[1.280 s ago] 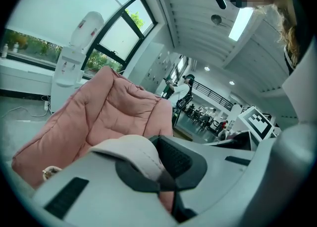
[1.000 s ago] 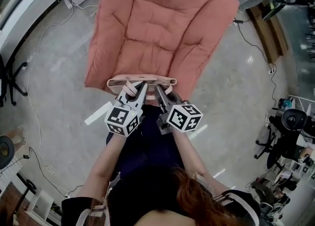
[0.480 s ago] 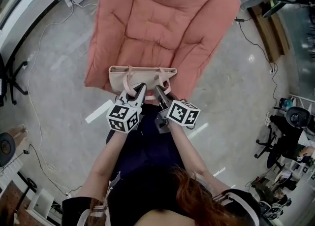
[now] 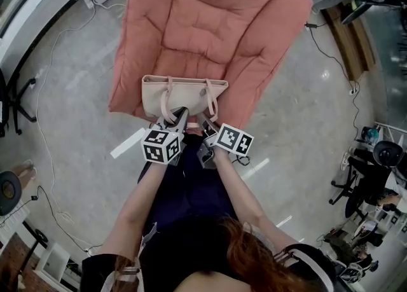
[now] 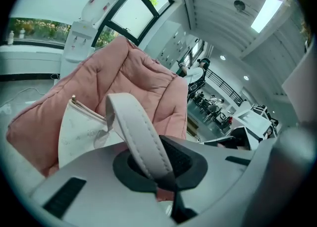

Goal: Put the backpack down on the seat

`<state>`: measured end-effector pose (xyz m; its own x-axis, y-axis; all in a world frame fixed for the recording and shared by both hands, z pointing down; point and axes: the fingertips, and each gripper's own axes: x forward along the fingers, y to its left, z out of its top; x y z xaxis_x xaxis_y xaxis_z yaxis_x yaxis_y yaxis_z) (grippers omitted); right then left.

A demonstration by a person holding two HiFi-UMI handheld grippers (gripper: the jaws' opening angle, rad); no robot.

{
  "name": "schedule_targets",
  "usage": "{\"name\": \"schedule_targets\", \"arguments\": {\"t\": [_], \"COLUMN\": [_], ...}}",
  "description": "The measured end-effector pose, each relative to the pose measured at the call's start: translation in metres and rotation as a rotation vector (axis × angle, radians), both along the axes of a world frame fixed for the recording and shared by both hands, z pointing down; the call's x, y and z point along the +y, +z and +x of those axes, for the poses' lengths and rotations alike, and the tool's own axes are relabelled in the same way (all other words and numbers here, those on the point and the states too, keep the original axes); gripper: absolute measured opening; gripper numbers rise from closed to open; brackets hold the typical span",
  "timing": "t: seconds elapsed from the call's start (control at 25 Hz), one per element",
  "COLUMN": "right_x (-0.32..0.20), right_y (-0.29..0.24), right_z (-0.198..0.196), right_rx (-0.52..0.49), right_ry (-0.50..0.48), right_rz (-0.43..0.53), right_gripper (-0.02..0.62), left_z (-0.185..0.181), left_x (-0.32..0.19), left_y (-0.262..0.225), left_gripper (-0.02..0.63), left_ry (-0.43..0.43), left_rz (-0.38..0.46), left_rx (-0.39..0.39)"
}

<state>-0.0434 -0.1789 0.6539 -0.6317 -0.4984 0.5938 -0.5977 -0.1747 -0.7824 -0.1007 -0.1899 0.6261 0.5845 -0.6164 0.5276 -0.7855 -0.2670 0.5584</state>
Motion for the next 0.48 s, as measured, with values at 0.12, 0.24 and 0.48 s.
{"name": "schedule_targets", "arguments": {"t": [0.12,0.24,0.48], "right_x": [-0.005,-0.014,-0.029], "right_y": [0.015,0.034,0.063], "right_z": [0.000,-0.002,-0.011], "right_rx": [0.059,0.112,0.188], "right_ry": [-0.029,-0.063,-0.142], "right_rz": [0.002,-0.022,-0.042], "right_gripper": [0.040,0.040,0.040], "left_z": [0.000,-0.002,-0.010], "left_x": [-0.004,-0.014,-0.029], "left_y": [0.015,0.029,0.057], "left_gripper": [0.020,0.020,0.020], "left_ry": [0.010,0.024,0.020], "left_rz": [-0.019,-0.041,-0.098], "left_rx": [-0.030,-0.046,-0.054]}}
